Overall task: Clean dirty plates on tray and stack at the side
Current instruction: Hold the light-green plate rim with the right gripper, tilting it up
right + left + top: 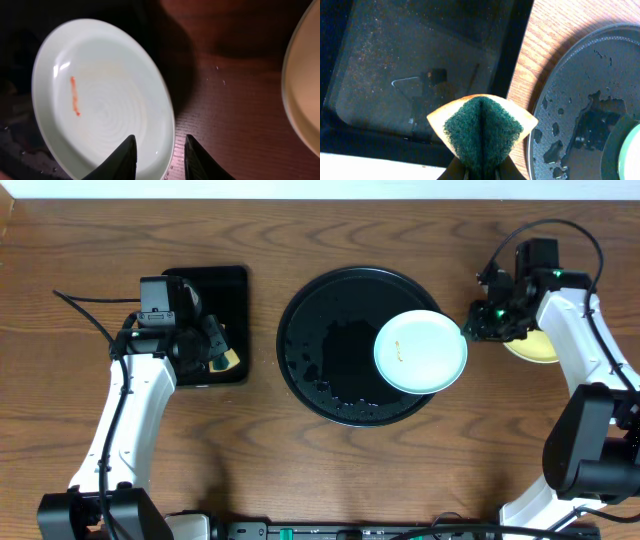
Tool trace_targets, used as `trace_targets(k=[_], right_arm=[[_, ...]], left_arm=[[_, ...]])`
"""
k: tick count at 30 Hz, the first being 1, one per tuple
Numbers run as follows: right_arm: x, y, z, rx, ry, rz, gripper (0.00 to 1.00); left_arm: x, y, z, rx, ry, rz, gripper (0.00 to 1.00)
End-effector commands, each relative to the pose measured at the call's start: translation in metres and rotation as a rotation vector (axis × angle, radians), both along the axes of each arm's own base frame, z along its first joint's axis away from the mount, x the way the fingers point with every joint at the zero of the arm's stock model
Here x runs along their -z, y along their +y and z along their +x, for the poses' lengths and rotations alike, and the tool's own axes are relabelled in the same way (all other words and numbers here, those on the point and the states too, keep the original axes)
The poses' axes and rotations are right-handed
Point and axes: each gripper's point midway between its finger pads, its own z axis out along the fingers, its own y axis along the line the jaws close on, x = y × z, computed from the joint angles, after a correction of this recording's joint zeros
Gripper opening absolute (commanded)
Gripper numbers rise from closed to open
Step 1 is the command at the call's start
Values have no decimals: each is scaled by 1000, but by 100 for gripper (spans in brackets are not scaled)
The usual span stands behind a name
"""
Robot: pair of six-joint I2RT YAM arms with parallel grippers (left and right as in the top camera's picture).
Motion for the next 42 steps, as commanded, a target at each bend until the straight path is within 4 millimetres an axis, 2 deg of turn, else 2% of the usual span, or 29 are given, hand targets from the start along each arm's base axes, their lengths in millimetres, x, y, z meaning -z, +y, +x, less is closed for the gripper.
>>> trace_targets(k=[1, 12, 16, 19, 20, 21, 24, 28, 32, 38, 41, 42], right_arm=[[6, 1, -7, 33, 14, -10, 30], [43, 3, -26, 30, 39, -9, 26], [54, 6, -25, 26, 13, 4, 25], [51, 10, -22, 21, -3, 27, 9], [49, 10, -19, 24, -12, 30, 3], [46, 10, -16, 34, -20, 31, 1], [30, 9, -3, 71, -48, 40, 1], [-3, 9, 9, 74, -113, 36, 1], [-28, 7, 7, 83, -160, 18, 1], [-47, -17, -8, 170, -179, -298, 1], [-61, -9, -8, 181, -240, -436, 1], [-73, -1, -8, 183, -298, -552, 1]], left_arm=[[5, 2, -2, 6, 14, 11, 8], [5, 2, -1, 6, 13, 11, 8], [5, 2, -1, 6, 13, 11, 8], [5, 2, -1, 6, 13, 11, 9], [5, 2, -1, 6, 14, 11, 9], [5, 2, -1, 6, 13, 11, 8], [5, 2, -1, 6, 13, 11, 8], [5, 2, -1, 6, 13, 11, 8], [5, 2, -1, 6, 13, 11, 8], [2, 2, 4, 10, -13, 14, 8], [0, 2, 8, 44, -36, 33, 8], [-1, 2, 10, 64, -46, 44, 8]])
